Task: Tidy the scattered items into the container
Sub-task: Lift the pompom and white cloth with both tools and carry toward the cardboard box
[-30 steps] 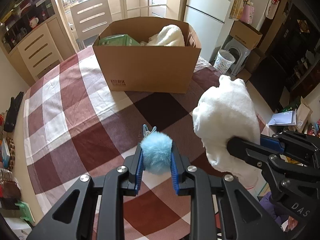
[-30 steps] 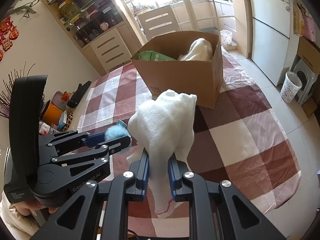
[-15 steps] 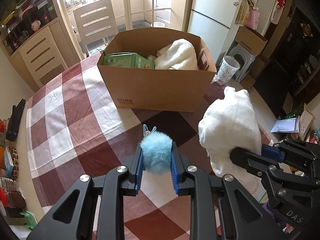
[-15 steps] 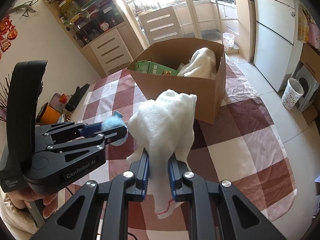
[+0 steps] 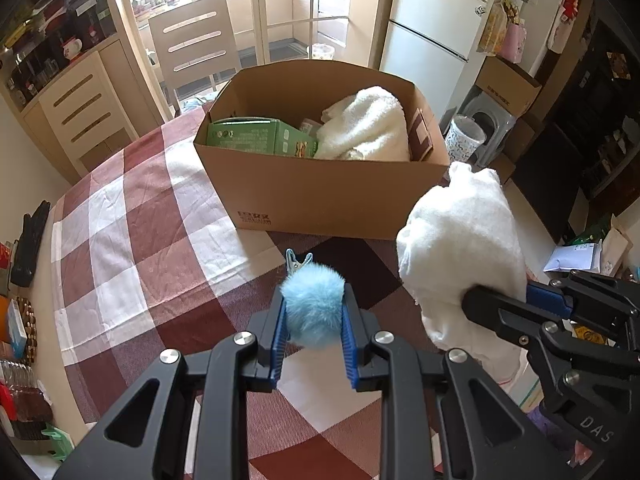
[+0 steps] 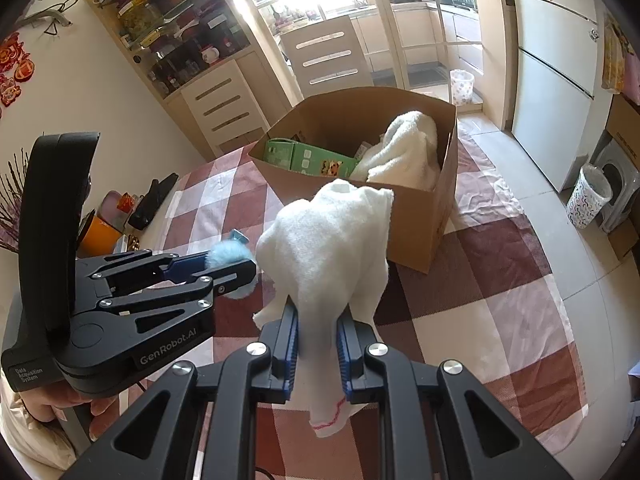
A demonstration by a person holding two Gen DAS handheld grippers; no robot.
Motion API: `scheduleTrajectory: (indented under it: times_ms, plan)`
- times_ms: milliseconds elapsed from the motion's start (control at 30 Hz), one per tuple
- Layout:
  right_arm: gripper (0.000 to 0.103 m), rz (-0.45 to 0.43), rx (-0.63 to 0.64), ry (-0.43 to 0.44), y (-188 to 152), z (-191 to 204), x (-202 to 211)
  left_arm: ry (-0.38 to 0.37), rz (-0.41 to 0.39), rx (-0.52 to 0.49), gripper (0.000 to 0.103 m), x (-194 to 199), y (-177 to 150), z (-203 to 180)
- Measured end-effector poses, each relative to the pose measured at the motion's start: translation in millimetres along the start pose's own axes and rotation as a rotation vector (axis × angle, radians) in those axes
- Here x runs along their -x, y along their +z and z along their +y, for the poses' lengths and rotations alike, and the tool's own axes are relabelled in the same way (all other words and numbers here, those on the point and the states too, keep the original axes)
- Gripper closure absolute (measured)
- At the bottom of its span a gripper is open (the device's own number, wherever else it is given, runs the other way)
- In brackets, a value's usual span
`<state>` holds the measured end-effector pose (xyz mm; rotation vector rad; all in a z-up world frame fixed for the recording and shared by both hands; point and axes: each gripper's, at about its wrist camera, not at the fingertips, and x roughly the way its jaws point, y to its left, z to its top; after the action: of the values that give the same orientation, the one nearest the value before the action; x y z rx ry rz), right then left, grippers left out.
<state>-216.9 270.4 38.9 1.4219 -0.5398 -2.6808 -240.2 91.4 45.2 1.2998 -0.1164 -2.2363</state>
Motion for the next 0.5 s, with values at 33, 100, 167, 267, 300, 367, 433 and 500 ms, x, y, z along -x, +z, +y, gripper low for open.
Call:
scheduleTrajectory:
  times_ms: [33, 100, 167, 267, 300, 367, 433, 500]
  plan:
    - [0.086, -0.004, 0.001, 0.001, 2.2, -0.6, 0.3, -0.003, 0.000, 0.002, 0.079, -0.3, 2.4, 0.5]
    - [0.086, -0.010, 0.004, 0.002, 6.9, -0.8, 1.0, -0.013, 0.000, 0.004, 0.079, -0.3, 7.5, 1.3]
    - [0.086, -0.017, 0.008, 0.004, 12.4, -1.0, 1.5, -0.028, 0.000, 0.006, 0.079, 0.0, 14.1, 2.0]
    - [0.086, -0.031, 0.008, 0.007, 22.0, -2.3, 2.5, -0.058, -0.004, 0.017, 0.079, 2.5, 26.9, 4.7]
    - [0.086, -0.035, 0.006, 0.009, 25.2, -3.1, 2.8, -0.064, -0.005, 0.019, 0.079, 3.2, 30.6, 5.5]
    - [0.086, -0.048, -0.001, 0.017, 33.5, -5.4, 4.0, -0.078, -0.012, 0.025, 0.079, 5.7, 40.0, 7.9]
    - [0.086, -0.059, -0.004, 0.023, 41.6, -7.0, 4.9, -0.088, -0.017, 0.030, 0.079, 7.7, 49.1, 10.3]
    - [0.086, -0.071, 0.000, 0.022, 51.2, -7.3, 5.6, -0.101, -0.024, 0.038, 0.079, 9.5, 59.5, 13.5]
